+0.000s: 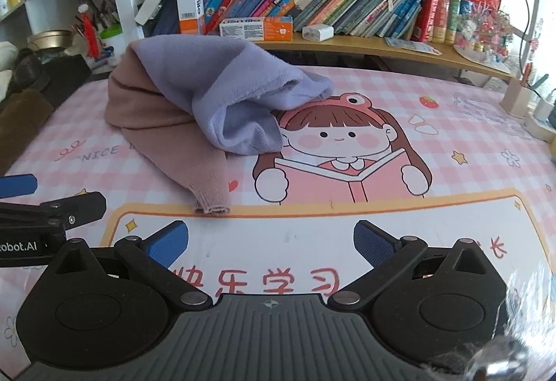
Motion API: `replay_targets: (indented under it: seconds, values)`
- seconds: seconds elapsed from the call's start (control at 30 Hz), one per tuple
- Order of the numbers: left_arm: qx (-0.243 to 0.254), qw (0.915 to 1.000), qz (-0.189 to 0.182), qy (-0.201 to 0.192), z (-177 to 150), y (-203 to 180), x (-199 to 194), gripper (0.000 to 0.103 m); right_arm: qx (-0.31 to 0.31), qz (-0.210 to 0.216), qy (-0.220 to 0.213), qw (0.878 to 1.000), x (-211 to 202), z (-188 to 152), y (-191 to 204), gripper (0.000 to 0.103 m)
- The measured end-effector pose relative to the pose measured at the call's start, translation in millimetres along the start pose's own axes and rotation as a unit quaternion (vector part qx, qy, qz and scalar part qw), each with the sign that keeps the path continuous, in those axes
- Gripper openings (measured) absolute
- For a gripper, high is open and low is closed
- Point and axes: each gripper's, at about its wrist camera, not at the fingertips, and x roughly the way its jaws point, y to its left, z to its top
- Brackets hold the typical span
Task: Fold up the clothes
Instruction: 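Reach both tools into the sweater and pinch its lavender fabric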
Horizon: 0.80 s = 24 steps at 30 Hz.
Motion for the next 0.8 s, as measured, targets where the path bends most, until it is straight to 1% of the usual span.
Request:
replay_targets:
  seconds: [0.17,0.33,0.5,0.53,0.6,0.7,0.8]
  values:
    - [-0.015,0.9995,0.026,0.002,0.8,-16.6,-4.3,0.103,-0.018,0.021,0.007,1.000,2.2,6.4,-16.0,0.103]
    - [-0.026,0.9986,0.047,0.006,2.1,-35.5,-6.0,0.103,-0.026,0.046,0.025,0.998,7.9,10.1,-35.9,0.103]
    - [-0.033,0.9974,0.064,0.008,5.4,-53.7,-7.1,0.103,-0.035,0.064,0.025,0.997,9.4,14.1,-53.9,0.103]
    - [-0.035,0.9974,0.062,0.008,6.1,-57.4,-7.4,0.103,-0.035,0.067,0.024,0.997,9.4,14.8,-58.7,0.103]
    - [-0.037,0.9976,0.059,0.003,8.0,-65.9,-8.6,0.103,-0.031,0.076,0.021,0.996,9.2,16.0,-69.4,0.103]
    - [-0.038,0.9968,0.070,-0.004,9.3,-77.5,-10.0,0.103,-0.022,0.092,0.018,0.995,8.6,17.3,-86.5,0.102]
    - [-0.048,0.9955,0.081,-0.001,8.5,-86.5,-9.5,0.103,-0.011,0.112,0.012,0.994,5.9,16.9,-104.5,0.101]
